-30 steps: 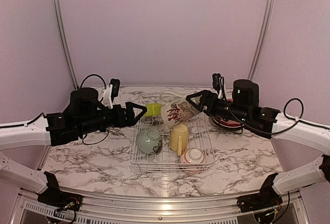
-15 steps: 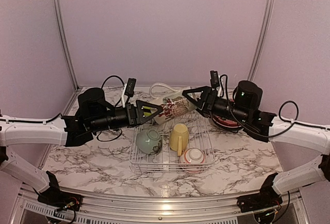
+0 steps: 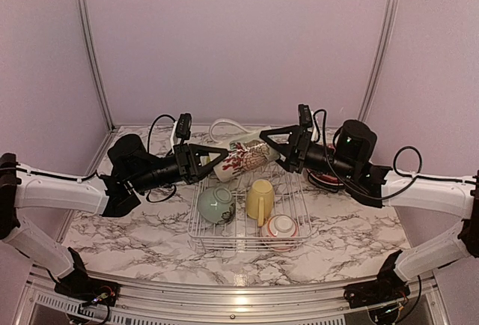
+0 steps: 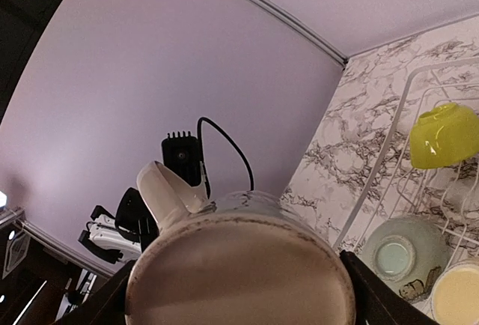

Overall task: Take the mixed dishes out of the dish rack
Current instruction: Pass from the right arm to the left, then place the cup at the center of the board.

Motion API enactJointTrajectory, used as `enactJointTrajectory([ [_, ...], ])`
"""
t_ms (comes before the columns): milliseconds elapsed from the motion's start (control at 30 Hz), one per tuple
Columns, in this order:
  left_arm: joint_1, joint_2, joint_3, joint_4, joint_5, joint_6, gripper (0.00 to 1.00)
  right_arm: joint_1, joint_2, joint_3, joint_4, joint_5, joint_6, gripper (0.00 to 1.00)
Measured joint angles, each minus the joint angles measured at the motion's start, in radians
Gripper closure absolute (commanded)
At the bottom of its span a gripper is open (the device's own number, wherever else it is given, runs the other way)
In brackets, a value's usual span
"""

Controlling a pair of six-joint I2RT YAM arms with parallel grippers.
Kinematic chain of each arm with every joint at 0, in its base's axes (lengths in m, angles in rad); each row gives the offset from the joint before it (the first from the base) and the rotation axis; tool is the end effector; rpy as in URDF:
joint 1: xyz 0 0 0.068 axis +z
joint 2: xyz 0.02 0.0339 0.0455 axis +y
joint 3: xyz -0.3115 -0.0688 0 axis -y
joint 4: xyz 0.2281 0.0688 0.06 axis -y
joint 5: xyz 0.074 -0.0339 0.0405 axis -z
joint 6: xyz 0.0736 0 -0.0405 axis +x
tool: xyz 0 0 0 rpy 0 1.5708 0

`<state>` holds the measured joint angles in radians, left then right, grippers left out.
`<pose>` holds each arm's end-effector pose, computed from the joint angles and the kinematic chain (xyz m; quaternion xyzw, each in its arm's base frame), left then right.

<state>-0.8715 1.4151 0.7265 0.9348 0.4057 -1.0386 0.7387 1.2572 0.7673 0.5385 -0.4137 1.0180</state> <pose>0.1859 -0.2661 0.3571 0.1081 0.6135 -0.7021 0.3450 0.1979 0.2203 0.3623 -0.0533 0.6891 0.6359 0.3434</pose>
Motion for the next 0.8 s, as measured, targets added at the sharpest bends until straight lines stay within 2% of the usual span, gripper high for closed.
enactJointTrajectory([
  [67,0.009,0.011,-0.013,0.07,0.03,-0.032,1.0,0.0,0.002,0.0,0.014,-0.011,0.021,0.79],
  [167,0.01,0.017,-0.015,0.154,0.06,-0.057,1.0,0.001,0.002,0.0,0.058,-0.026,0.043,0.63],
  [300,0.013,0.017,-0.018,0.161,0.068,-0.058,1.0,0.002,0.005,0.0,0.064,-0.029,0.043,0.19],
  [367,0.015,0.008,-0.018,0.143,0.069,-0.05,1.0,0.003,0.004,0.001,0.055,-0.027,0.037,0.03],
  [467,0.021,-0.057,-0.018,0.027,0.051,-0.013,1.0,0.003,0.0,0.006,-0.005,0.005,-0.018,0.01],
  [567,0.043,-0.161,-0.019,-0.192,-0.027,0.06,1.0,0.003,-0.015,0.045,-0.113,0.06,-0.089,0.02],
  [800,0.071,-0.428,0.014,-0.705,-0.389,0.285,1.0,0.004,-0.06,0.094,-0.263,0.154,-0.205,0.01],
])
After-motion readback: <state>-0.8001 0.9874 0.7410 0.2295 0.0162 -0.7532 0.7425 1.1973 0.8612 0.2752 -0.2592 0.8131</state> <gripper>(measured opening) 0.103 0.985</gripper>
